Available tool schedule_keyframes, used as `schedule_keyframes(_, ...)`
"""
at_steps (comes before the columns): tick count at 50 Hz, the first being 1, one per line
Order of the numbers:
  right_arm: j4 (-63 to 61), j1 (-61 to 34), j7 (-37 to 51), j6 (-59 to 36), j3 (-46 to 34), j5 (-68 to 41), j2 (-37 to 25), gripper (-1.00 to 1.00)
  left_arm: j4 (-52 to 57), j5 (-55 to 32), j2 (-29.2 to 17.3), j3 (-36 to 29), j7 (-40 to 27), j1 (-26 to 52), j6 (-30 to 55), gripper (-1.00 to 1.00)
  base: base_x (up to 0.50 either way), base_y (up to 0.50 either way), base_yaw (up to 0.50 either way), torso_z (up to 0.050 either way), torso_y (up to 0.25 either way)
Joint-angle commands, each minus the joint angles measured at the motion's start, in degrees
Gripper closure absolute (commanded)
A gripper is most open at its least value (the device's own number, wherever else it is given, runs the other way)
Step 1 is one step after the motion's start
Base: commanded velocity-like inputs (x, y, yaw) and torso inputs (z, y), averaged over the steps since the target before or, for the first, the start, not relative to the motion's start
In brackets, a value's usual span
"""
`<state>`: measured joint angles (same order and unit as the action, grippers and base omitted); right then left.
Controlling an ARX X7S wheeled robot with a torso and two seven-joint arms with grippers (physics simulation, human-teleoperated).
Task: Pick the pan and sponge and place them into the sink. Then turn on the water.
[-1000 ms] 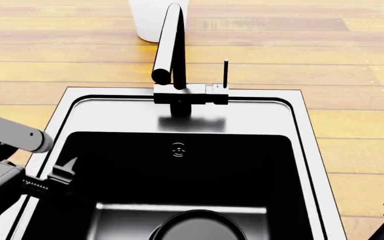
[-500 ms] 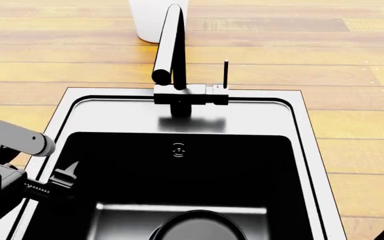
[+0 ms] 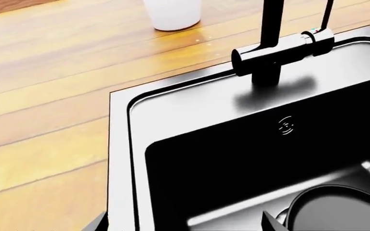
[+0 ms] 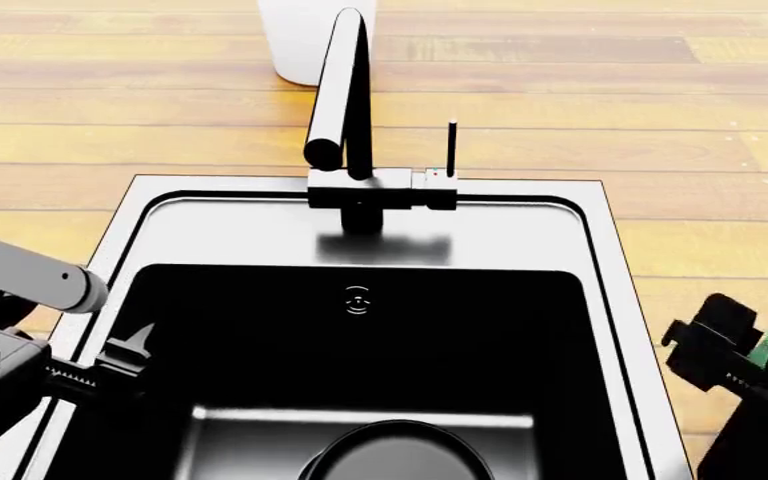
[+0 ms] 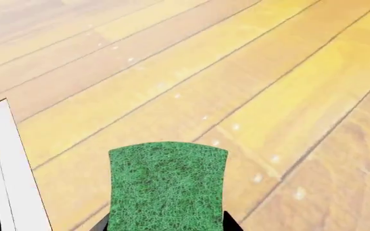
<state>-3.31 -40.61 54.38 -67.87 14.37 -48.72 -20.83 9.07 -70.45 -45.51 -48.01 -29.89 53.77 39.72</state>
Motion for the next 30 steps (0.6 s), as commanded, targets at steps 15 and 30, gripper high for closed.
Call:
schedule_keyframes(15, -0.58, -12.29, -27.48, -9.9, -20.75, -8.18, -8.95, 1.0, 2.86, -1.98, -2.55, 1.65, -2.75, -0.05, 0.4, -1.0, 0.0, 0.0, 0.0, 0.0, 0.0)
schedule_keyframes(30, -2.12, -18.84, -39.78, -13.91, -35.62, -10.0, -10.62, 1.0, 4.68, -3.18, -4.4, 2.8, -3.72, 0.16, 0.49, -1.0, 0.0, 0.0, 0.0, 0.0, 0.0)
